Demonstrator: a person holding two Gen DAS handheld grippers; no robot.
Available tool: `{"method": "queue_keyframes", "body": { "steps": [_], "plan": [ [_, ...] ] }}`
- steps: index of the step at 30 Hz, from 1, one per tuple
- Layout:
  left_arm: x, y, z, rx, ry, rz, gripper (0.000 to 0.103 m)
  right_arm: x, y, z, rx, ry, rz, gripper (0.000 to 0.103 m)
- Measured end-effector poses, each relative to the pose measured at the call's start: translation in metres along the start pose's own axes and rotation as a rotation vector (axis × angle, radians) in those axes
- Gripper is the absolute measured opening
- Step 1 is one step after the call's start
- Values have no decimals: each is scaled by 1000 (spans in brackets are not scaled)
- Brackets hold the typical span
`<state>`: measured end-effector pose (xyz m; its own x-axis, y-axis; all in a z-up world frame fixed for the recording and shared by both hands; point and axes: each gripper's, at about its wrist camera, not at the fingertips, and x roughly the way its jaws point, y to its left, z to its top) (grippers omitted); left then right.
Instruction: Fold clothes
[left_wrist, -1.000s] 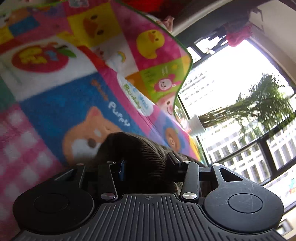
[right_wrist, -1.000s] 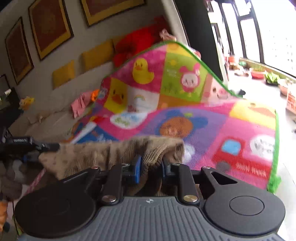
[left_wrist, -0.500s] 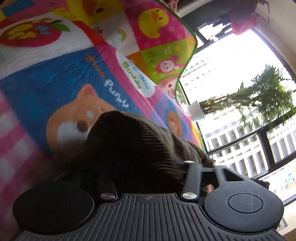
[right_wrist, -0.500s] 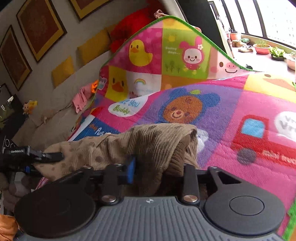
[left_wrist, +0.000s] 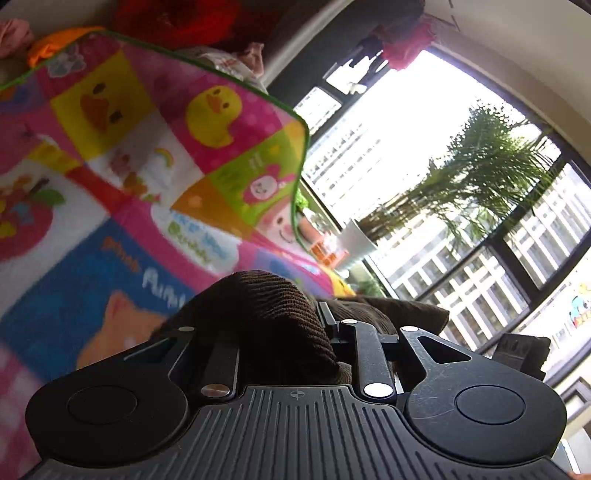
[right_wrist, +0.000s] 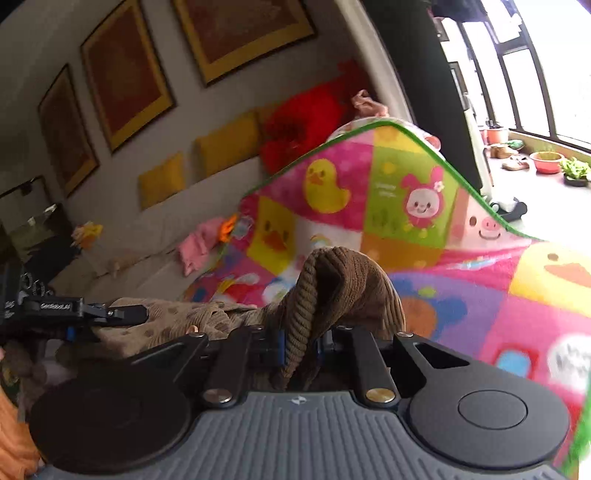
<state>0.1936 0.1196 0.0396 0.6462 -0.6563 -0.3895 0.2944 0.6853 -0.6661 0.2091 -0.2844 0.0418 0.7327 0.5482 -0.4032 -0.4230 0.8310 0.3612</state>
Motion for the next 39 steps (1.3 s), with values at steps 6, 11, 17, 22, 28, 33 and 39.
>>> {"method": "queue_keyframes", "body": {
  "steps": [6,11,17,22,28,33,39],
  "plan": [
    [-37,-1,-79,-29,58,-3,23,-41,14,-53,7,57,-7,13],
    [-22,17,-116,-61,133,105,28,-56,15,-99,33,124,-62,16],
    [-26,9,-116,-15,112,135,37,-74,-2,-125,64,151,-94,42],
    [-31,-14,-92,44,22,88,54,-111,-3,-102,7,6,-66,60],
    [-30,-41,-65,118,-74,27,82,-78,32,-58,-122,-99,-62,85],
    [28,-27,-85,112,43,49,92,-6,29,-63,-44,24,0,89],
    [39,22,-102,22,109,21,89,4,17,-112,-30,120,-20,90]
  ]
}}
